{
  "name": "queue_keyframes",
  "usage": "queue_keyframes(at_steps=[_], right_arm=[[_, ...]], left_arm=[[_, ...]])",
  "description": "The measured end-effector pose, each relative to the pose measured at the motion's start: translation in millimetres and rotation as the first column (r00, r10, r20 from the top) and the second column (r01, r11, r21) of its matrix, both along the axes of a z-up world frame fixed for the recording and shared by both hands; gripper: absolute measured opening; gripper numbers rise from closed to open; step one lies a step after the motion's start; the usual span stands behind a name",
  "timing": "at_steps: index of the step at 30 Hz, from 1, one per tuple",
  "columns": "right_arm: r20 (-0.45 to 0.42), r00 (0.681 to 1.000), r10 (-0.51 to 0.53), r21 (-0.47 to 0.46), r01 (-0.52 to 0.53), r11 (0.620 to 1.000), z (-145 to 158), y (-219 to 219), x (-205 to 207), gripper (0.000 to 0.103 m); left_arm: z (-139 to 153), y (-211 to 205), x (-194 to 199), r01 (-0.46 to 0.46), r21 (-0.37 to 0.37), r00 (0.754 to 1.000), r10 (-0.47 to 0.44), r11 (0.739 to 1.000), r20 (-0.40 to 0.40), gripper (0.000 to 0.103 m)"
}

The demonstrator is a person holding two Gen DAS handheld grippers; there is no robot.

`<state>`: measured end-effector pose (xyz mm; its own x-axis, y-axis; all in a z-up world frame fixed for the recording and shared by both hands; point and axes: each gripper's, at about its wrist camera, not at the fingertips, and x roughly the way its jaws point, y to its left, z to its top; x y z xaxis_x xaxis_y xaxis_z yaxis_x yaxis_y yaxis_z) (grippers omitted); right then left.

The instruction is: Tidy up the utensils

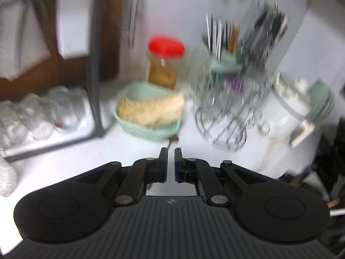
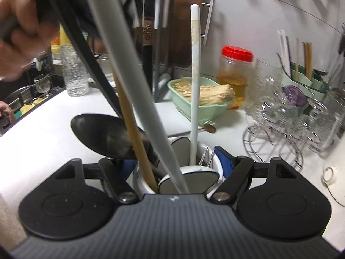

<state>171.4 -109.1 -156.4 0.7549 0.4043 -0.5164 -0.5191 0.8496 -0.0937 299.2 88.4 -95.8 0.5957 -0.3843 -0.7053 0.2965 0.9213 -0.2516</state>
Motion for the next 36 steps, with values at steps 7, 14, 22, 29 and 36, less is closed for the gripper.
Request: queue_keyframes(at_steps=[7,14,22,29,36], right_arm=[[-0.010,0.998,-0.056,0.001,0.056,0.998,0.2,-15.6,-7.4,0.078],[-0.014,0.997,-0.070,0.003,0.070,0.998,2.1,-12.9,-13.7,0.078],[-0.025,0.999,-0.048,0.001,0.049,0.999,1.8,-21.9,-1.2,0.078],[-0.029,0.998,-0.059,0.005,0.059,0.998,2.9,-20.1,0.4,0.079],[-0.026,0.998,-0.054,0.006,0.054,0.999,1.7,-20.3,-1.1,0.079]], left_arm=[[-60.6,-33.5,43.0,0.128,0.099,0.991,-0.122,0.987,-0.062,0.020],[-88.1,-51.8,80.0,0.160,0.161,0.987,-0.153,0.974,-0.056,0.032],[-112.3,-69.1,110.1,0.174,0.183,0.983,-0.159,0.968,-0.097,0.031],[-117.8,-84.6,121.5,0.192,0.218,0.979,-0.171,0.957,-0.112,0.030],[-116.3,-96.9,125.6,0.180,0.276,0.980,-0.147,0.944,-0.136,0.017]])
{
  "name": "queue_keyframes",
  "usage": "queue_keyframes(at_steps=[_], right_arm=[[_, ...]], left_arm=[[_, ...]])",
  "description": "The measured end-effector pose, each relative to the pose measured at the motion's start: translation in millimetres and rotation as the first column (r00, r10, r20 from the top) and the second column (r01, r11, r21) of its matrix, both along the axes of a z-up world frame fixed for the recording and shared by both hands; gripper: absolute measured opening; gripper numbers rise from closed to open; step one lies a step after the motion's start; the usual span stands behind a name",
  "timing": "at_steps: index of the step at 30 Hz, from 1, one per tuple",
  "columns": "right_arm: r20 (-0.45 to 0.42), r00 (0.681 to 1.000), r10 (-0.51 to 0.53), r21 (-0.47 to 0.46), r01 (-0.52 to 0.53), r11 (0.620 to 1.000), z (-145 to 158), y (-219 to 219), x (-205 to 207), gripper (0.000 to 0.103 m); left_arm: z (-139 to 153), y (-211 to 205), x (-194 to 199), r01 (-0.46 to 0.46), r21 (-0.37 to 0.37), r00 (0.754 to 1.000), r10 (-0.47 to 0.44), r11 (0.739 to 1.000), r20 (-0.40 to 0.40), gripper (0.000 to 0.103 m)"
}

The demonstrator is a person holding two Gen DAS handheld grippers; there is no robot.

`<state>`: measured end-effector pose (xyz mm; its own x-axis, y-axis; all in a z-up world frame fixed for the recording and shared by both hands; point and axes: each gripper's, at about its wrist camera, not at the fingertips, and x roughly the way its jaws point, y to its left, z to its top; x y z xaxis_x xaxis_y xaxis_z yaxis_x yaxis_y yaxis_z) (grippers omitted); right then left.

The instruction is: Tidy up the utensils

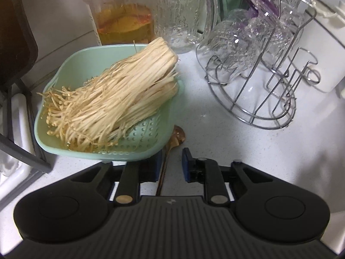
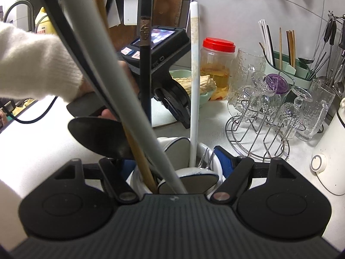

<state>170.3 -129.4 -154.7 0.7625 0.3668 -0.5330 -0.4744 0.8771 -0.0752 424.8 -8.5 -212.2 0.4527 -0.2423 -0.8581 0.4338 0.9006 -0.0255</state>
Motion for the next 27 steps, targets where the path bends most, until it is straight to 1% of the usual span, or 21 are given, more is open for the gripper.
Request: queue_keyframes(at_steps=[3,4,8,13,17,22,24,27], right_arm=[[-0.001,1.000,0.002,0.005,-0.002,1.000,-0.4,-1.2,0.9,0.079],[-0.001,1.000,0.001,0.006,-0.001,1.000,-0.6,-1.7,1.3,0.079],[-0.001,1.000,0.001,0.006,-0.001,1.000,-0.4,-1.7,1.3,0.079],[0.002,1.000,-0.002,-0.003,0.002,1.000,-0.8,-0.1,1.4,0.079],[-0.009,1.000,-0.007,-0.013,0.007,1.000,0.8,1.8,2.3,0.079],[-0.017,1.000,-0.012,-0.025,0.011,1.000,1.8,4.5,4.4,0.079],[-0.013,1.000,0.001,-0.037,-0.002,0.999,1.9,6.9,5.0,0.079],[-0.008,1.000,0.026,-0.051,-0.027,0.998,1.7,11.2,6.5,0.079]], left_arm=[[0.2,-0.4,5.0,-0.022,0.006,1.000,0.023,1.000,-0.019,0.007],[0.6,-0.2,5.3,-0.025,0.009,0.999,0.025,1.000,-0.020,0.005],[0.8,-0.4,0.5,-0.040,0.026,0.999,0.040,0.999,-0.012,0.003],[3.3,11.6,-15.6,-0.077,0.004,0.997,0.077,0.997,-0.026,0.003],[13.3,26.5,-39.5,-0.127,-0.040,0.992,0.126,0.991,-0.025,0.003],[31.0,49.3,-77.7,-0.197,-0.105,0.980,0.197,0.975,-0.011,0.003],[38.1,53.3,-93.0,-0.222,-0.115,0.975,0.224,0.968,0.004,0.003],[52.8,63.8,-120.0,-0.252,-0.160,0.965,0.259,0.954,0.025,0.003]])
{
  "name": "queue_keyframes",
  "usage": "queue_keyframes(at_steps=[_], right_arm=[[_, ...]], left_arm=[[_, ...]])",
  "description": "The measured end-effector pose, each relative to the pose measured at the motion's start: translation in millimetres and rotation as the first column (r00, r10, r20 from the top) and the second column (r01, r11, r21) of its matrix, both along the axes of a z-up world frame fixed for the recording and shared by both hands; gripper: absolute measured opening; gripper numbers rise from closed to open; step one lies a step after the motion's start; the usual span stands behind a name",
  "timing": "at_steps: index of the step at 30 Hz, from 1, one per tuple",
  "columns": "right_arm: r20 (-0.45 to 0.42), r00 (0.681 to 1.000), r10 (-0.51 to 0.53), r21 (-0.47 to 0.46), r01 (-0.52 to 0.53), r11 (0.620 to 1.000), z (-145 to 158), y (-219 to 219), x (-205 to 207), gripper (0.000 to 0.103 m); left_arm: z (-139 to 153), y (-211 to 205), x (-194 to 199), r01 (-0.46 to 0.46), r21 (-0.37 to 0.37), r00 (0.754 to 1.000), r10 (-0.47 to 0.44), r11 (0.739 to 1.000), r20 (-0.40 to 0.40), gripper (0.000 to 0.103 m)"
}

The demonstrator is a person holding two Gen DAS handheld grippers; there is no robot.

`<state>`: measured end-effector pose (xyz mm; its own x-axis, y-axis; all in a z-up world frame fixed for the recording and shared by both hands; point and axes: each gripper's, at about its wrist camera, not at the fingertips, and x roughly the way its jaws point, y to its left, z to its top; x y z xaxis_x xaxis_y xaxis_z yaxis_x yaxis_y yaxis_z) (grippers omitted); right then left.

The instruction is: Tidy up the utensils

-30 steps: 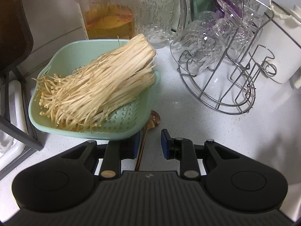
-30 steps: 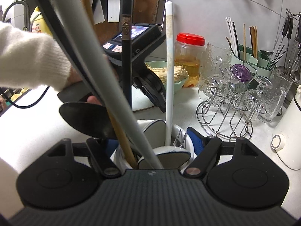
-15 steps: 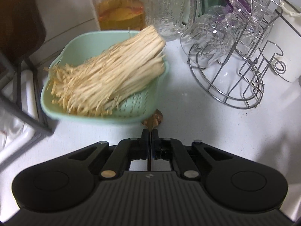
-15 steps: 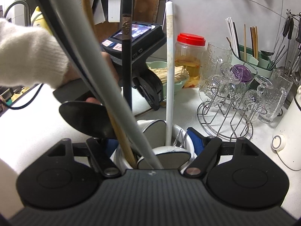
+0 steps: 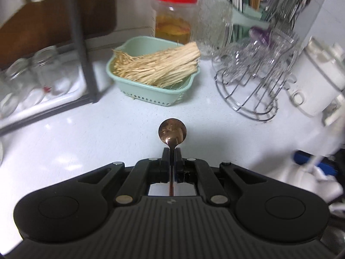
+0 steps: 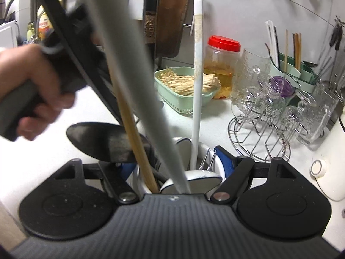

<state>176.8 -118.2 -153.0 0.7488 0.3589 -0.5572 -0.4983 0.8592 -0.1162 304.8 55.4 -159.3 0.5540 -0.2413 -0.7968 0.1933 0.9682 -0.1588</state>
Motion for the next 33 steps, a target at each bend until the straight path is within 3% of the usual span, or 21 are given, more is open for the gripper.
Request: queue_keyframes(at_steps=[8,16,26,33], right_arm=[[0.020,0.999,0.045,-0.003,-0.045,0.999,-1.4,10.9,0.3,0.080],[0.019,0.996,0.086,-0.004,-0.086,0.996,-2.2,22.5,0.6,0.080],[0.022,0.995,0.097,-0.004,-0.097,0.995,-2.4,28.9,-2.9,0.080],[0.027,0.996,0.090,-0.001,-0.090,0.996,-3.4,28.6,-3.8,0.080]], left_arm=[[34.4,19.3,-56.5,-0.051,-0.049,0.995,0.055,0.998,0.082,0.003],[83.9,35.4,-86.4,-0.076,-0.162,0.973,0.108,0.984,0.202,0.003],[143.6,32.3,-89.9,-0.003,-0.267,0.941,0.093,0.964,0.326,0.003],[162.6,10.7,-91.9,0.086,-0.268,0.921,0.026,0.960,0.390,0.003]])
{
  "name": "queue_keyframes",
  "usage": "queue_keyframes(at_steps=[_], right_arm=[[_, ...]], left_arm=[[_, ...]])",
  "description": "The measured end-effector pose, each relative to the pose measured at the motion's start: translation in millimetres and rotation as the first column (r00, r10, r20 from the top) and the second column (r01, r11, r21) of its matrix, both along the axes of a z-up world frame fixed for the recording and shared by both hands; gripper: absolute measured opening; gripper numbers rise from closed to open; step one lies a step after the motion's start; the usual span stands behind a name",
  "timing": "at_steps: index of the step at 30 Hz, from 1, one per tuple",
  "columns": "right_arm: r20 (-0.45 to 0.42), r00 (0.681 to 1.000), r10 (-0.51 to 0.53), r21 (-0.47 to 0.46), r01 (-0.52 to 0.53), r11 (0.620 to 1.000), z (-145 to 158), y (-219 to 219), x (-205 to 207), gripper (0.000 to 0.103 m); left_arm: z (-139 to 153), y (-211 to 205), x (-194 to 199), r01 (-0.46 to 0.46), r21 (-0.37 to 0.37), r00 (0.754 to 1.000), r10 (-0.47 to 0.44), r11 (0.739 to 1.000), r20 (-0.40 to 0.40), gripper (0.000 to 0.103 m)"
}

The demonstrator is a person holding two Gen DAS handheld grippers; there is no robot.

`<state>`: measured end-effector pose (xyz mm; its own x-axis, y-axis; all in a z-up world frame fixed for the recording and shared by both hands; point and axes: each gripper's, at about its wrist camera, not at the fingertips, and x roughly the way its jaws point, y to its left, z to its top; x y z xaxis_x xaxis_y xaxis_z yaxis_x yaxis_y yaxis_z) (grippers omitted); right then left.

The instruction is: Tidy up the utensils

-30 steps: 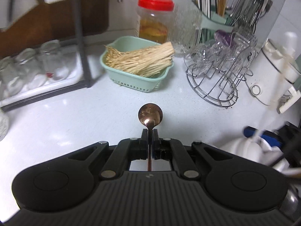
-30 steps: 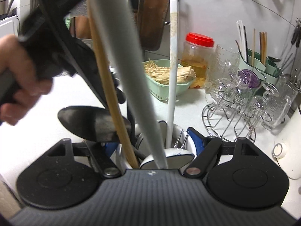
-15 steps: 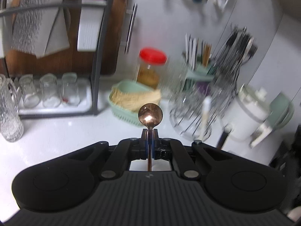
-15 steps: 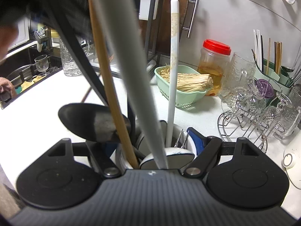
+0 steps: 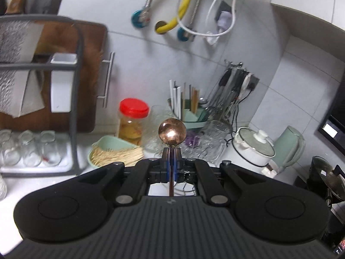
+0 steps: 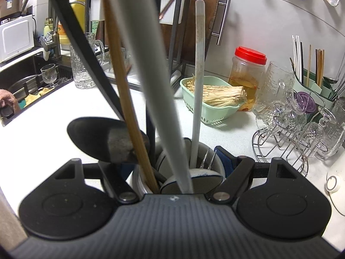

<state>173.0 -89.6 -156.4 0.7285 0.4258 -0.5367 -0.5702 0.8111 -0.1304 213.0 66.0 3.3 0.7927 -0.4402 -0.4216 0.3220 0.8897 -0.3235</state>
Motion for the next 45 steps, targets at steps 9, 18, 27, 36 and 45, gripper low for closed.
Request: queue_keyframes(at_steps=[9,18,27,36,45], right_arm=[[0.002,1.000,0.005,0.000,-0.005,1.000,0.0,-0.4,-1.3,0.080],[0.005,1.000,0.012,0.002,-0.012,1.000,0.3,-1.0,-2.1,0.080],[0.006,1.000,0.020,0.010,-0.020,1.000,-0.5,-2.9,-1.4,0.080],[0.002,1.000,0.022,0.012,-0.022,1.000,-2.3,-3.9,1.6,0.080],[-0.003,1.000,0.017,0.007,-0.017,1.000,-1.8,-4.5,0.2,0.079]], left_arm=[[-1.6,-19.8,9.9,0.050,0.001,0.998,-0.050,0.999,0.022,0.004],[4.1,-32.1,22.6,0.084,0.010,0.995,-0.084,0.996,0.050,0.003],[-5.2,-38.6,23.9,0.110,0.000,0.994,-0.110,0.994,-0.006,0.000],[-12.3,-31.1,13.6,0.107,0.002,0.993,-0.107,0.994,-0.057,0.000],[-13.8,-6.9,21.5,0.059,0.047,0.997,-0.056,0.997,-0.058,0.000]])
